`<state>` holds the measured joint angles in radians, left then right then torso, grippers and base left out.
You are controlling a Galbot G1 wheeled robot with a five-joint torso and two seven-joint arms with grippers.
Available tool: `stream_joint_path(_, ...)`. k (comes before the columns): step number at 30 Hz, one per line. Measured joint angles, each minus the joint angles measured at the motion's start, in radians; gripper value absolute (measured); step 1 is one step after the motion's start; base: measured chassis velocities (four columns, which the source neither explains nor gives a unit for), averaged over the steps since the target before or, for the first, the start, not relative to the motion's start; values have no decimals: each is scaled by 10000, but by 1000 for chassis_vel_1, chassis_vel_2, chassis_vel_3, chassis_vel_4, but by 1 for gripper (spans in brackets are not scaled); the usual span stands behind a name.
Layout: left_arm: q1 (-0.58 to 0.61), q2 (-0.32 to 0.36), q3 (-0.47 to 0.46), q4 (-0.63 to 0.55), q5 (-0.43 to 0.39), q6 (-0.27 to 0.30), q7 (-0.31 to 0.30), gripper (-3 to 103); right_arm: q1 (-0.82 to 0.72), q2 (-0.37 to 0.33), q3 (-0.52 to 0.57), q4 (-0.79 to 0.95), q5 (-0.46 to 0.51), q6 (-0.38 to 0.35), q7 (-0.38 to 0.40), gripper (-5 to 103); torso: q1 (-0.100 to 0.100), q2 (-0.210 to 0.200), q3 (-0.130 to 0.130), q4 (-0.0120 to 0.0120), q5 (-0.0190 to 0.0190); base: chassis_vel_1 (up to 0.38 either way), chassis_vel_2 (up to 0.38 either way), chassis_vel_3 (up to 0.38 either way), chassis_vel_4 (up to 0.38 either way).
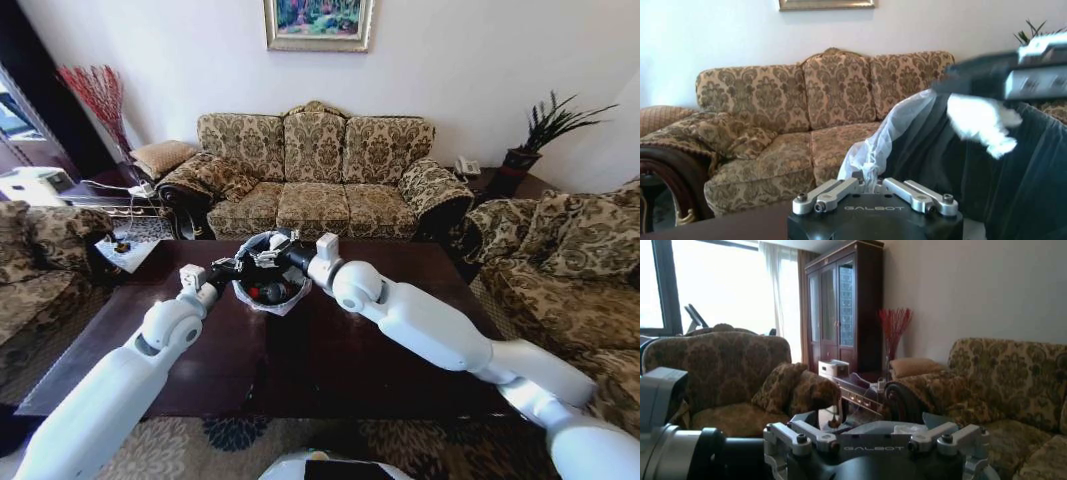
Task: Move to the front of the table and place the trash on the table into the trash bin.
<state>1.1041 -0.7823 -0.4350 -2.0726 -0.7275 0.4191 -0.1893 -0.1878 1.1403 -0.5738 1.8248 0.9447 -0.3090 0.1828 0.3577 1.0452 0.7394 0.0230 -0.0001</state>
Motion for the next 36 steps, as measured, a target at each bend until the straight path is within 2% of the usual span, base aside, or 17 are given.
stream_joint_path(3,4,11,-46,-13,-20,2,-9,0,-32,161,-98,-244,-216,190,-28,100,0,0,1,-1,-1,0,0,0,0)
stream_joint_path(6,3,51,-102,-41,-87,29,-13,0,-24,315,-229,-326,-446,4,187,100,0,0,0,0,2,0,0,0,0)
stream_joint_path(8,2,53,-138,-40,-98,29,-18,0,-7,526,-96,-431,-449,166,-92,100,0,0,0,-4,0,0,0,0,0)
stream_joint_path(10,6,49,-158,-41,-120,35,-19,0,43,671,-54,-454,-347,144,212,100,0,0,0,-2,3,0,0,0,0)
stream_joint_path(11,25,41,-159,-38,-110,29,-18,0,172,734,-279,-457,-188,-105,719,100,0,0,0,0,2,0,0,0,0)
stream_joint_path(13,36,22,-158,-24,-84,10,-18,0,200,725,-440,-509,-167,-146,649,100,0,0,0,1,-4,0,0,0,0)
stream_joint_path(15,67,-27,-169,-34,-68,3,-44,0,166,859,-449,-809,-349,319,367,100,0,-1,0,-1,-3,0,0,0,0)
stream_joint_path(16,105,-29,-180,-78,-85,3,-35,0,134,997,-416,-837,-187,317,799,100,0,0,0,-1,5,0,0,0,0)
stream_joint_path(17,105,-29,-180,-78,-85,3,-35,0,134,997,-416,-837,-187,317,799,100,0,0,0,-1,5,0,0,0,0)
stream_joint_path(18,124,-22,-181,-78,-89,4,-30,0,138,1001,-357,-760,87,-47,1008,100,1,0,0,0,2,0,0,0,0)
stream_joint_path(19,125,-13,-193,-78,-90,5,-27,0,130,929,-320,-678,234,-328,881,100,0,0,0,-1,0,0,0,0,0)
stream_joint_path(21,122,-11,-223,-77,-97,6,-32,0,99,862,-319,-619,269,-361,796,100,0,-1,0,-1,0,0,0,0,0)
stream_joint_path(25,71,8,-263,-49,-112,-20,-24,0,-19,765,-264,-350,733,-509,1094,100,0,0,0,-1,2,0,0,0,0)
stream_joint_path(36,59,-10,-257,-12,-123,-25,-8,0,-209,377,-177,1,1071,-816,1120,100,0,0,0,-2,0,0,0,0,0)
